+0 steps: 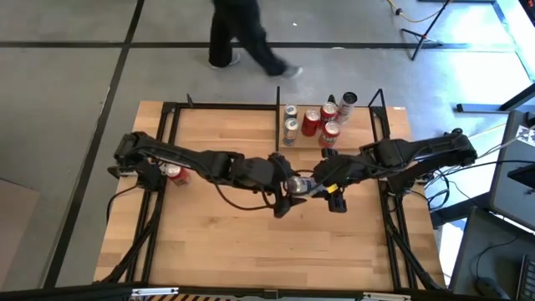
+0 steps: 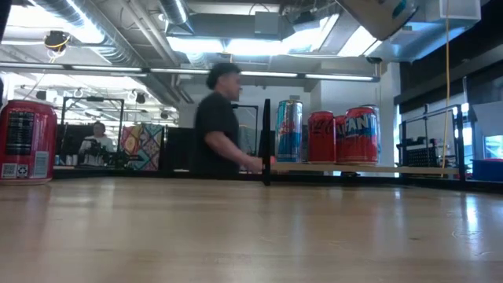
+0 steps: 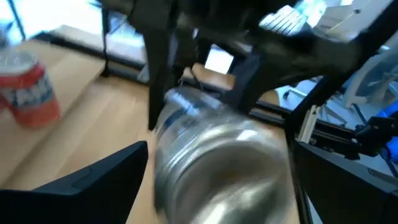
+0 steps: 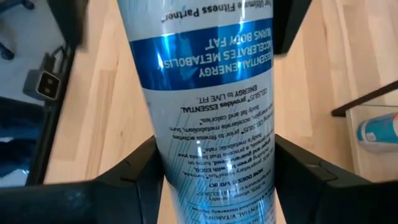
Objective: Place canned beverage on shelf
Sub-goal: Adjust the bottom white-blue soda can on the shelf
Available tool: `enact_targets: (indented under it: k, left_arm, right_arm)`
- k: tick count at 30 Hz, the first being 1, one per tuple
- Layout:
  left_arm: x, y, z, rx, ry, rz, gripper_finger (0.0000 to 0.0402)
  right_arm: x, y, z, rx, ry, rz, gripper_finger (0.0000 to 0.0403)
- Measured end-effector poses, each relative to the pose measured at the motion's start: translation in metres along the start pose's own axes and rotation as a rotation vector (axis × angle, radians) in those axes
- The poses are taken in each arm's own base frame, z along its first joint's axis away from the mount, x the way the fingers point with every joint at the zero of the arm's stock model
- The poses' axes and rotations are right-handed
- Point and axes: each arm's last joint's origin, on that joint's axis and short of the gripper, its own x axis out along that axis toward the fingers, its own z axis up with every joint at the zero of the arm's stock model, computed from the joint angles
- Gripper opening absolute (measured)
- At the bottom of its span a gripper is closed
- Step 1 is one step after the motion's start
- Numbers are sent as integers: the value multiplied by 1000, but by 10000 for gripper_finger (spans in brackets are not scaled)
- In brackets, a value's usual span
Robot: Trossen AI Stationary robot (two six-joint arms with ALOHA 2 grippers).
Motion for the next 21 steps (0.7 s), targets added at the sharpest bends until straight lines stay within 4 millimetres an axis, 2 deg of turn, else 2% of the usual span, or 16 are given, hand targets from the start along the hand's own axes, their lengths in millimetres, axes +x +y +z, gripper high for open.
enact_targets:
  k: [6,15,18,21]
  left_arm:
    - [0,-2,1,-32,-38,51,363]
    - [1,3,-1,-29,7,30,247]
    - [-1,2,0,-22,1,29,247]
    - [-12,-2,5,-22,-21,8,247]
  right_arm:
    - [0,0,0,2,-1,17,222]
    - [0,1,2,-12,-20,41,231]
    - [-4,0,3,-15,-16,33,249]
    - [-26,1,9,-22,-9,34,275]
